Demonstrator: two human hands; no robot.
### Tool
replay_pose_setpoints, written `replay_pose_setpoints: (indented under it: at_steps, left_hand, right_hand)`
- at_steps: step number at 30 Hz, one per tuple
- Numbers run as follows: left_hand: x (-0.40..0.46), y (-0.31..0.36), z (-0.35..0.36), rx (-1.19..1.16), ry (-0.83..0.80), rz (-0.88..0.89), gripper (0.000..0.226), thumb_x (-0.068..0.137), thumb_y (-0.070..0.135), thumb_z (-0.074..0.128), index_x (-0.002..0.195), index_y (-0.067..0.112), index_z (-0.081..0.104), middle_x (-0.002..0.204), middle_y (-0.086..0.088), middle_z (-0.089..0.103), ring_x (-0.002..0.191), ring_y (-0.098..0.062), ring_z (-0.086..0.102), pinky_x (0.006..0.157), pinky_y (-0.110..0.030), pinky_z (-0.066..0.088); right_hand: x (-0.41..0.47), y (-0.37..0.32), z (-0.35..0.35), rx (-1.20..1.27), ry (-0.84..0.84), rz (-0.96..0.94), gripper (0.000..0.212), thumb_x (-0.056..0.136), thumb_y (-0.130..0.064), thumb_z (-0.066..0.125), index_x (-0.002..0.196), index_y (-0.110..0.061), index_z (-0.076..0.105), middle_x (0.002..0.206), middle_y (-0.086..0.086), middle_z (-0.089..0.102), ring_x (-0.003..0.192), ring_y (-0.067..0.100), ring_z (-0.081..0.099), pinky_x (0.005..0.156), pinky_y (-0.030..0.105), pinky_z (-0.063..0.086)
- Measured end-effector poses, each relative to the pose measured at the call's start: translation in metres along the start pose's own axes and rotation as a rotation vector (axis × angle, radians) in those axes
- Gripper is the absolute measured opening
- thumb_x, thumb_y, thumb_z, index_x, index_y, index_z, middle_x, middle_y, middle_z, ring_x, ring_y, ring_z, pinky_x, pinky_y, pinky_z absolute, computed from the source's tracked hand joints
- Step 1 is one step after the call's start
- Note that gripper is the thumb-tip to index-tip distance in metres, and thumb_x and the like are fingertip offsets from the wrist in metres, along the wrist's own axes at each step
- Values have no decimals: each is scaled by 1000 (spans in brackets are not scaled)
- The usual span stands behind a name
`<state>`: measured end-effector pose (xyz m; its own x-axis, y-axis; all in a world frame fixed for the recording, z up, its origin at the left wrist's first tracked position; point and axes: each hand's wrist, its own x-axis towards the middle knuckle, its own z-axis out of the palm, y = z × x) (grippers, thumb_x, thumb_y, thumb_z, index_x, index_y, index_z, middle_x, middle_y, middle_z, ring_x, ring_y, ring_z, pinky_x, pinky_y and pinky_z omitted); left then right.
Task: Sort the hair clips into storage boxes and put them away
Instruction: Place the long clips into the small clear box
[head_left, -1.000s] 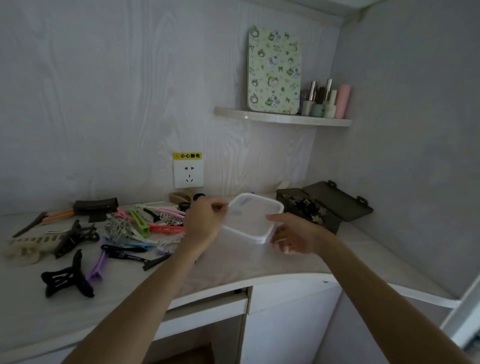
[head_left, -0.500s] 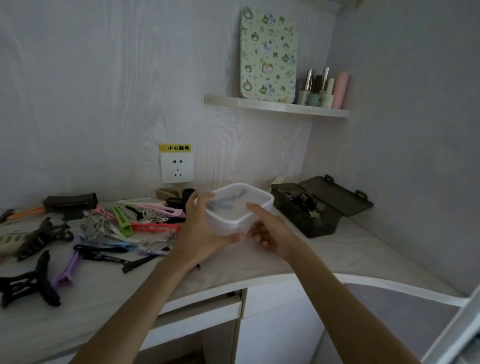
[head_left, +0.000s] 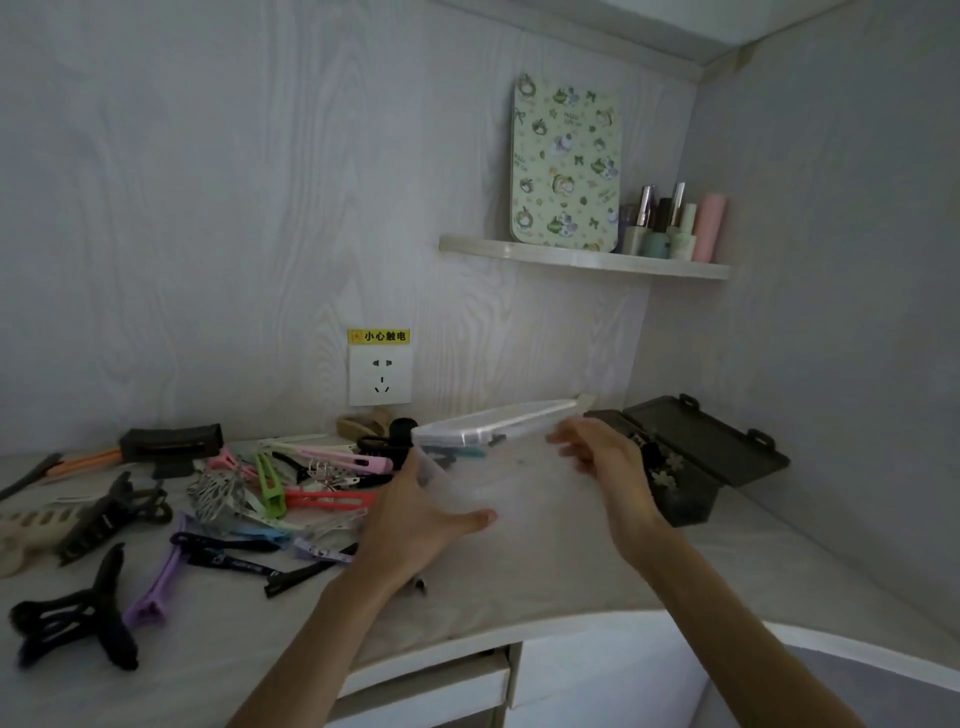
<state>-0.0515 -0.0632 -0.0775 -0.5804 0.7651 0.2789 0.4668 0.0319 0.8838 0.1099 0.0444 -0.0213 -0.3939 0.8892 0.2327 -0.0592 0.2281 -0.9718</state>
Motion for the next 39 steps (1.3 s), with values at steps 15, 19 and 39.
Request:
replay_pose_setpoints:
  at_steps: [15, 19, 39]
  left_hand:
    - [-3, 11, -7, 55, -211, -28, 75, 47, 52, 71, 115, 50, 39, 110, 24, 59, 100, -2, 57, 89, -37, 52]
    - [-4, 10, -6, 23, -189, -12, 87, 49, 50, 71, 127, 51, 32, 118, 24, 56, 107, -4, 56, 90, -38, 52]
    - [-51, -17, -111, 570, 75, 76, 30, 94, 30, 43, 112, 28, 66, 113, 14, 61, 96, -2, 47, 83, -21, 37]
  right_hand:
    - [115, 21, 50, -1166, -551, -25, 47, 101, -38, 15, 141, -24, 37, 150, 4, 33, 133, 25, 36, 113, 35, 24]
    - [109, 13, 51, -1130, -380, -203, 44, 100, -38, 23, 137, -23, 43, 148, 2, 38, 134, 24, 37, 114, 39, 23]
    - [-76, 13, 94, -1178, -406, -195, 56, 80, -68, 47, 109, -20, 45, 110, 0, 57, 102, 18, 56, 77, 30, 39]
